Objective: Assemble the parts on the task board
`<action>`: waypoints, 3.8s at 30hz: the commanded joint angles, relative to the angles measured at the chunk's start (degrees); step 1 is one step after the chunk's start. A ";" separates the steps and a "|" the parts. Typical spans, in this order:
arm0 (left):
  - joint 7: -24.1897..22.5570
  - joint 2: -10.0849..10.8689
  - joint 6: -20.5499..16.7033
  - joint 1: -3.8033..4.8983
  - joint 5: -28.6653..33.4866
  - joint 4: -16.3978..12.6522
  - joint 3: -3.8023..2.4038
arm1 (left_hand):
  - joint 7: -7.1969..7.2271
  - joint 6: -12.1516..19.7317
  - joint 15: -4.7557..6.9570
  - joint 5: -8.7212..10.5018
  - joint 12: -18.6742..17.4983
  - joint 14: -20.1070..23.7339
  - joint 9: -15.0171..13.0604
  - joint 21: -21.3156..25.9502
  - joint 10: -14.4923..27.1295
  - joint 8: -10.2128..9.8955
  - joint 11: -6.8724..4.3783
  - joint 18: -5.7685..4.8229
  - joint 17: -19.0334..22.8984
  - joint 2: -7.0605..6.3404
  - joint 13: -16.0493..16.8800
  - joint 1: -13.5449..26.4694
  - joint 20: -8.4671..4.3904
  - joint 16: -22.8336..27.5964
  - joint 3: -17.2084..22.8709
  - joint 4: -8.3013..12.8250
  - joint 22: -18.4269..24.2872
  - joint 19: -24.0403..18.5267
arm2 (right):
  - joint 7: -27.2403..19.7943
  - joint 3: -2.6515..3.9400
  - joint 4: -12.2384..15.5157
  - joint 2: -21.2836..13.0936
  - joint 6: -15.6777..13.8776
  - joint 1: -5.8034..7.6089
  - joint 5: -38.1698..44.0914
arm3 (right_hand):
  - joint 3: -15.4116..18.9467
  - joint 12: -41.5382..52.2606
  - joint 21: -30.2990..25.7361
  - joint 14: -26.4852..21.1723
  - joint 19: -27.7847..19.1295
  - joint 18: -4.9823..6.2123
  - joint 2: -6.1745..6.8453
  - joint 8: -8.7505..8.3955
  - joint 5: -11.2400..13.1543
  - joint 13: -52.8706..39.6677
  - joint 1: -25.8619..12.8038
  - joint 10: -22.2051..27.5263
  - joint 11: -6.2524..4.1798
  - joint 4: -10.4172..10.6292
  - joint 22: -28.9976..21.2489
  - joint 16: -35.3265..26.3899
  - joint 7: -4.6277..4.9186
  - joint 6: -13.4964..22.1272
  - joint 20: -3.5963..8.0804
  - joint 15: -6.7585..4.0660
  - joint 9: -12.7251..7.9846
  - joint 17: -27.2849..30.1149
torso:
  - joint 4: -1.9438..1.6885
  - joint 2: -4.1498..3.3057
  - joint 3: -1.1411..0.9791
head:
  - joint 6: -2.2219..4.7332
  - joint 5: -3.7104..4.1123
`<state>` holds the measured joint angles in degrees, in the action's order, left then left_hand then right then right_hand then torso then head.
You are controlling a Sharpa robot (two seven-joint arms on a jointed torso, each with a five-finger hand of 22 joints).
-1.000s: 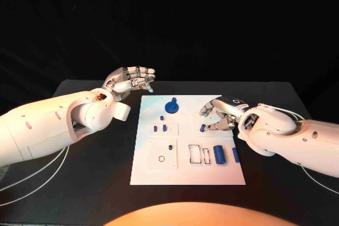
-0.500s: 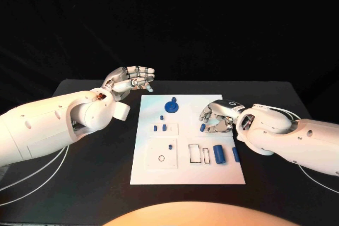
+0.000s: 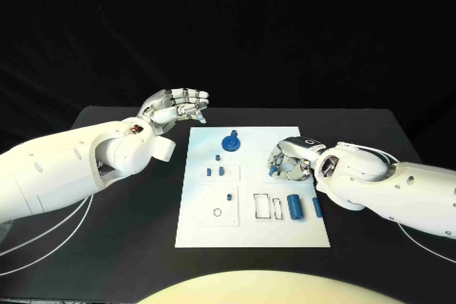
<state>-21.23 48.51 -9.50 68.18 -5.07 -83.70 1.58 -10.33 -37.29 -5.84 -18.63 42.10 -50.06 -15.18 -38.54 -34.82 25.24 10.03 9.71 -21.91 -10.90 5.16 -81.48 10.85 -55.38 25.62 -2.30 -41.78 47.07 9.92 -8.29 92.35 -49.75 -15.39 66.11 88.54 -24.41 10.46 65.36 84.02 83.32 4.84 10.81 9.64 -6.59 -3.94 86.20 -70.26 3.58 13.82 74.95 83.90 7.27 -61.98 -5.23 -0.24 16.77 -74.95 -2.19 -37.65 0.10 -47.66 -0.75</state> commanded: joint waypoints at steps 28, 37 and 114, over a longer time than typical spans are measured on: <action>0.51 -0.46 1.83 -0.06 0.25 0.31 -0.03 | -2.04 0.33 -0.13 -0.31 0.47 0.36 -0.04 0.28 0.43 0.64 0.04 0.65 0.12 0.84 -0.09 -0.14 0.31 0.15 -0.17 -0.03 -0.05 -0.11 | 0.25 0.51 9.71 -3.39 -6.28 3.09 -10.34 | -7.71 -2.76 2.02 3.30 0.66 -0.94 0.51 2.18 0.98 -0.74 -2.83 -3.96 -0.59 -4.57 9.89 0.68 -0.28 -1.83 0.66 -1.04 2.18 -1.18 | -0.01 0.06 0.05 | 0.08 -0.03; 0.65 -0.65 2.08 -0.10 0.20 0.40 -0.02 | -2.07 0.36 -0.12 -0.32 0.50 0.38 -0.03 0.27 0.49 0.72 0.04 0.65 0.13 0.86 -0.11 -0.22 0.30 0.15 -0.14 0.03 -0.06 -0.10 | 0.06 0.31 11.98 -0.06 -6.10 1.62 -10.67 | -7.92 -2.97 1.92 3.29 0.63 -0.92 0.56 2.26 0.93 -0.77 -3.45 -4.07 -0.57 -4.72 9.86 0.67 -0.28 -1.75 0.65 -1.02 2.34 -1.11 | 0.07 0.04 0.02 | 0.00 -0.78; 1.46 -0.59 3.22 -0.13 0.00 0.27 0.01 | -2.00 0.61 -0.22 -0.33 0.45 0.48 0.08 0.27 1.18 1.15 0.16 0.62 0.22 0.93 -0.27 -0.16 0.35 0.16 -0.10 0.04 -0.10 -0.11 | 3.75 -1.56 6.59 11.97 -2.53 -7.42 6.19 | -8.70 -3.81 1.19 3.15 0.38 -0.79 1.17 2.35 0.30 -0.89 -5.16 -4.22 -0.51 -5.74 9.67 0.43 -0.19 -1.11 0.62 -0.98 2.80 -0.48 | 0.00 0.00 0.06 | -1.77 -2.64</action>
<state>-19.59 47.98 -7.31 68.03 -5.11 -83.29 1.63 -10.33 -36.88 -6.05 -18.63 42.31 -49.85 -15.16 -38.55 -33.99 26.19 10.04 9.71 -21.78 -10.67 4.94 -81.72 10.84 -55.38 25.62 -2.30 -41.84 47.08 12.63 -9.68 99.02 -37.67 -19.78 58.87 93.69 -33.22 6.93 66.79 84.03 83.70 4.84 12.24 11.61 -6.22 -4.78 81.57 -74.30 3.18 7.97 74.93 84.33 6.86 -62.88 -4.83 -1.04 19.47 -74.93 -2.19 -37.64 0.16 -49.42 -3.33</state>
